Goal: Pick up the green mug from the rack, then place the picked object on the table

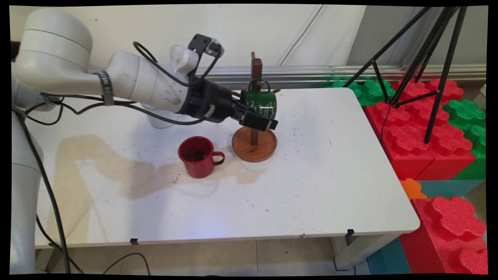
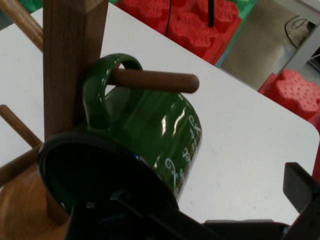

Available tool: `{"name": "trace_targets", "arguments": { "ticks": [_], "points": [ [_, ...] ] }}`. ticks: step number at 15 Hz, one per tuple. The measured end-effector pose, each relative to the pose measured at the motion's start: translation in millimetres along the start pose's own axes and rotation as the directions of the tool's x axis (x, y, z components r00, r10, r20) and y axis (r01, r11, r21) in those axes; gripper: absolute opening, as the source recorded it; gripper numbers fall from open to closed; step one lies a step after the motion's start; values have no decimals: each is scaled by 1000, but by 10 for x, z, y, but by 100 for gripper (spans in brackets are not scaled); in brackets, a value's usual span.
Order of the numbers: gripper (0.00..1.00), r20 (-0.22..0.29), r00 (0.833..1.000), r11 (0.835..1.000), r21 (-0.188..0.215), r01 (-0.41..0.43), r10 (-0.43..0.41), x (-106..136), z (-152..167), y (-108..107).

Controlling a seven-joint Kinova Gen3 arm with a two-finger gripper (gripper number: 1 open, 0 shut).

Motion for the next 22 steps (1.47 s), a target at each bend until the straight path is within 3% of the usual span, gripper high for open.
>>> {"name": "trace_targets", "arguments": {
  "ticks": [3, 4, 12, 22],
  "points": [
    [100, -6, 1000, 1000, 9, 20, -20, 11, 90, 20],
    [0, -6, 1000, 1000, 13, 27, -27, 9, 115, 23],
    [0, -20, 999, 999, 31, 30, -29, -19, 130, 39],
    [0, -78, 996, 999, 6, 37, -37, 19, -26, 105]
  ]
}}
